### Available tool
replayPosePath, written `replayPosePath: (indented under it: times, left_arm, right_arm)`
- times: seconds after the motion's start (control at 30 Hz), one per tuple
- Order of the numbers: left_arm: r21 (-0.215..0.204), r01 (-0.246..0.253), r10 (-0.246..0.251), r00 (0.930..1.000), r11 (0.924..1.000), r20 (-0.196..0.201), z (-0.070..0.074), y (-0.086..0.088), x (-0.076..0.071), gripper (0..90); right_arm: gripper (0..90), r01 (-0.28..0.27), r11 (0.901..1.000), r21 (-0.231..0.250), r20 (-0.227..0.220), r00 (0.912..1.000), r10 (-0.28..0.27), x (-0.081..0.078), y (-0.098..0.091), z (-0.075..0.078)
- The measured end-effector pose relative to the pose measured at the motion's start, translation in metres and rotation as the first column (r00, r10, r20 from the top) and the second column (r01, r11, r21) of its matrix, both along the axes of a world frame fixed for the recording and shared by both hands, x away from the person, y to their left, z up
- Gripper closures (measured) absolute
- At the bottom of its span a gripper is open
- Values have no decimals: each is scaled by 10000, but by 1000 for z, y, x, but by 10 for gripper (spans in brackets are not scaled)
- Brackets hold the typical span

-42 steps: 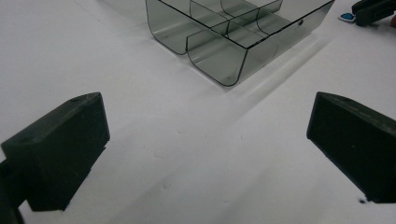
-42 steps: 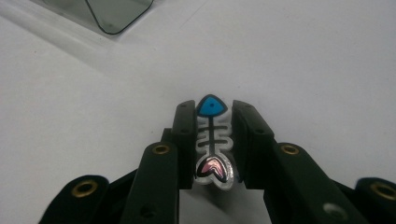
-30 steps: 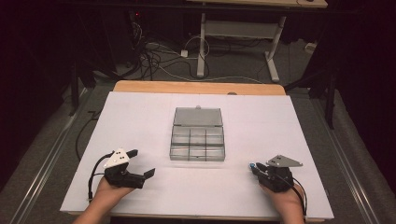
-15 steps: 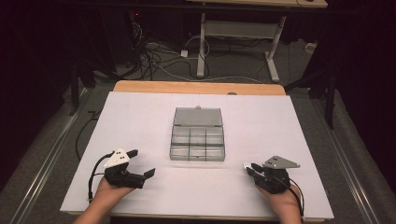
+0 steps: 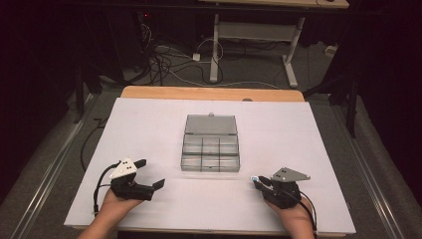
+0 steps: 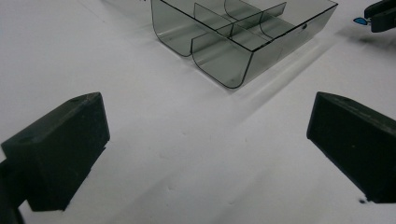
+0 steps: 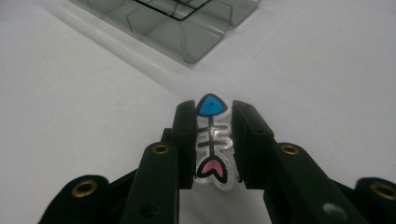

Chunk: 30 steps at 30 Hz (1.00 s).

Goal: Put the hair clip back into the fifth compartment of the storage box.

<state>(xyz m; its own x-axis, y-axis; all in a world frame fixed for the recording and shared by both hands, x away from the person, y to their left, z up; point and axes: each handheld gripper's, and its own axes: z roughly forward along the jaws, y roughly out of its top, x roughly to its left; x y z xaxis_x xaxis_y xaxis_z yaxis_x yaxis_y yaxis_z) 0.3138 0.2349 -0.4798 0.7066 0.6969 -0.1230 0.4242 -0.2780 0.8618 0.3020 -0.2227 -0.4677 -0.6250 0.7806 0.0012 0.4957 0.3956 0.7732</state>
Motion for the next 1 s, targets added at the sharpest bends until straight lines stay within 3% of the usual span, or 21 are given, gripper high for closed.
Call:
replayPosePath:
  times: [1.0]
  left_arm:
    - [-34, -86, 86, 9998, 10000, 177, 4, -1, -3, 0]
  right_arm:
    - [733, -1202, 9927, 71, 239, 9925, 1200, -8, 44, 1]
